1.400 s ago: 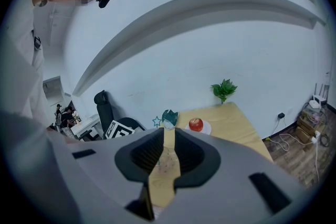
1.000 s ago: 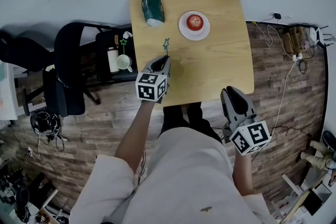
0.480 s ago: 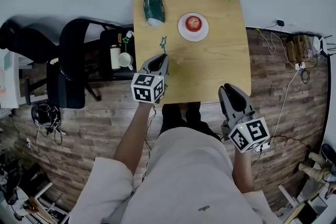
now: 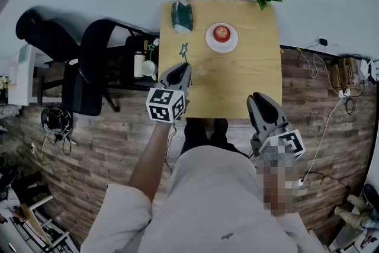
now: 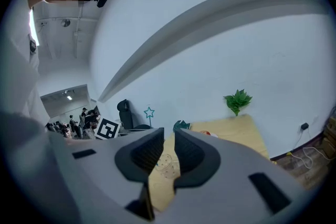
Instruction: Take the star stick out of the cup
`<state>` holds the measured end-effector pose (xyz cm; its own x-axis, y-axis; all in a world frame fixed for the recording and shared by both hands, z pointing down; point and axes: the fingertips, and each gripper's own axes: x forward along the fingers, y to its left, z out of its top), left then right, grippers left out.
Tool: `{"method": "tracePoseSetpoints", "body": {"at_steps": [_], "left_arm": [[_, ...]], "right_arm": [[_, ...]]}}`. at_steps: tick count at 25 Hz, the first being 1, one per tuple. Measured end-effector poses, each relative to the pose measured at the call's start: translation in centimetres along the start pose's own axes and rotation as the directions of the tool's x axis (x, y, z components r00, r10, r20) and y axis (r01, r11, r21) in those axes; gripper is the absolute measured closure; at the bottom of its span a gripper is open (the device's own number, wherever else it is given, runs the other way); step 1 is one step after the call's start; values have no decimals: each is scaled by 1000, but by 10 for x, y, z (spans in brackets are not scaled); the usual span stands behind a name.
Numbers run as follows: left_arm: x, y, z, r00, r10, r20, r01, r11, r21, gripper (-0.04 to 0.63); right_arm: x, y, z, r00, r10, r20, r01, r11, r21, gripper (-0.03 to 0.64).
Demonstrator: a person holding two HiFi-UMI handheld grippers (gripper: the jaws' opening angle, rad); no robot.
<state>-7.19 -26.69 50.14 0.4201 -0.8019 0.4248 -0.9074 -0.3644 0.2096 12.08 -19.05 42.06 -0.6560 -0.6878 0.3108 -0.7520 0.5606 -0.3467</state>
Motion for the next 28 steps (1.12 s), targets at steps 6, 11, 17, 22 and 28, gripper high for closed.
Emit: {"method": "tracePoseSetpoints", "body": {"at_steps": [6,11,17,22,28], "left_arm": [[-28,-22,14,997,42,68,-41,999,-20,577],[-58,-45,20,990,62,129,-51,995,-82,575],[-88,-69,17,983,79,167,-58,990,-127,577],[-107,-75,15,977,90,192,-57,984,-171,575],[-131,-76,10,974,86,211,-46,981,-190,575]], "right_arm": [[-10,-1,0,997,72,0,-72,997,-21,555],[-16,5,-2,991,136,-11,-136,990,-41,557],[-17,16,-3,979,203,-13,-203,977,-62,560],[-12,27,-9,972,233,-35,-235,970,-63,563],[-10,44,-19,969,243,-44,-246,967,-73,574]]}}
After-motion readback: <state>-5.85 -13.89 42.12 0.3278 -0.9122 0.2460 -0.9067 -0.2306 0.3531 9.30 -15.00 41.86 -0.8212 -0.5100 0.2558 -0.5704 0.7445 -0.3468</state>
